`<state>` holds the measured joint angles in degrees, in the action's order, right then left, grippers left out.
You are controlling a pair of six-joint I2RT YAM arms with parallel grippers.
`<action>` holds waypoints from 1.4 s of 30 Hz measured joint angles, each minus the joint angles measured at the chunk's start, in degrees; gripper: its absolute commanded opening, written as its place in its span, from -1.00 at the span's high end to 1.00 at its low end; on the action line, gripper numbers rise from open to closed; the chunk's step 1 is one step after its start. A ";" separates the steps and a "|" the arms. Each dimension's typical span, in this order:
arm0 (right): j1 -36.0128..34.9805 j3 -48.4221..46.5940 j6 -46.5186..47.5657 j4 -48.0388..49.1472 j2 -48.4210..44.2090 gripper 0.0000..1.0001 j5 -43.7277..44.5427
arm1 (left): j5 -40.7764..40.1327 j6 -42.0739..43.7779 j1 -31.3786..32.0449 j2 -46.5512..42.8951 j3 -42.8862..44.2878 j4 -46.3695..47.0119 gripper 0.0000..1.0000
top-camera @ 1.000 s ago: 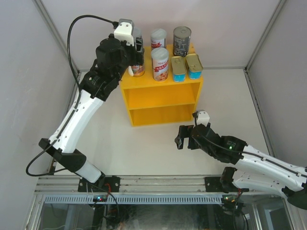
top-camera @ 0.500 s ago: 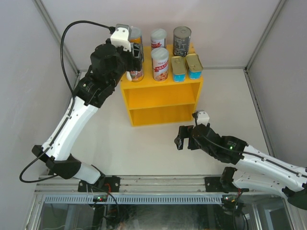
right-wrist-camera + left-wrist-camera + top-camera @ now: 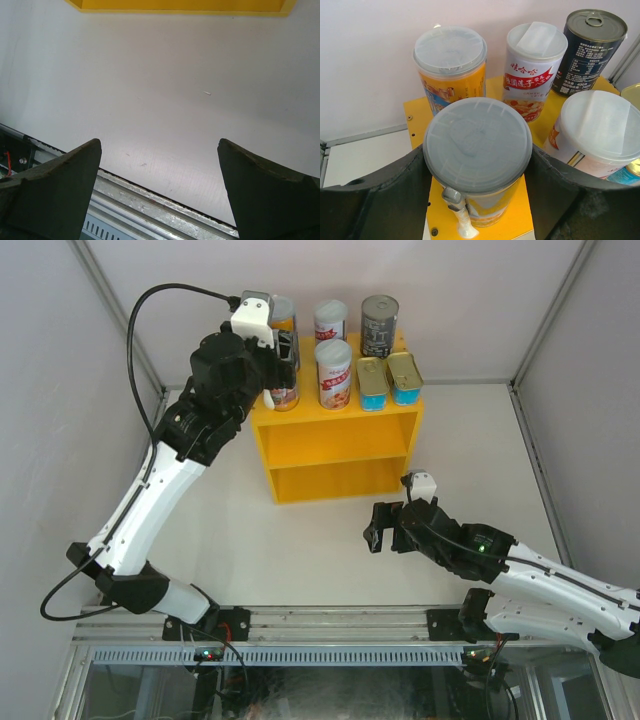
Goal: Place and organize the canned foods onto the counter
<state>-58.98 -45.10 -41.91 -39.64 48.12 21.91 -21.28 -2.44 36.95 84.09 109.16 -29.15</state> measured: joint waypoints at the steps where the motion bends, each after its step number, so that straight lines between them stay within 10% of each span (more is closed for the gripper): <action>1: 0.00 0.00 0.00 0.00 0.00 -0.97 0.00 | -0.04 0.00 0.02 0.00 0.00 0.00 -0.26; 42: -0.09 0.20 -0.11 -0.04 -0.04 -0.96 -0.02 | 0.35 -1.05 0.81 0.37 0.15 3.58 -0.71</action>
<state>-59.07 -44.91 -42.02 -39.68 48.07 21.89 -20.93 -3.49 37.76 84.47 109.32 -25.56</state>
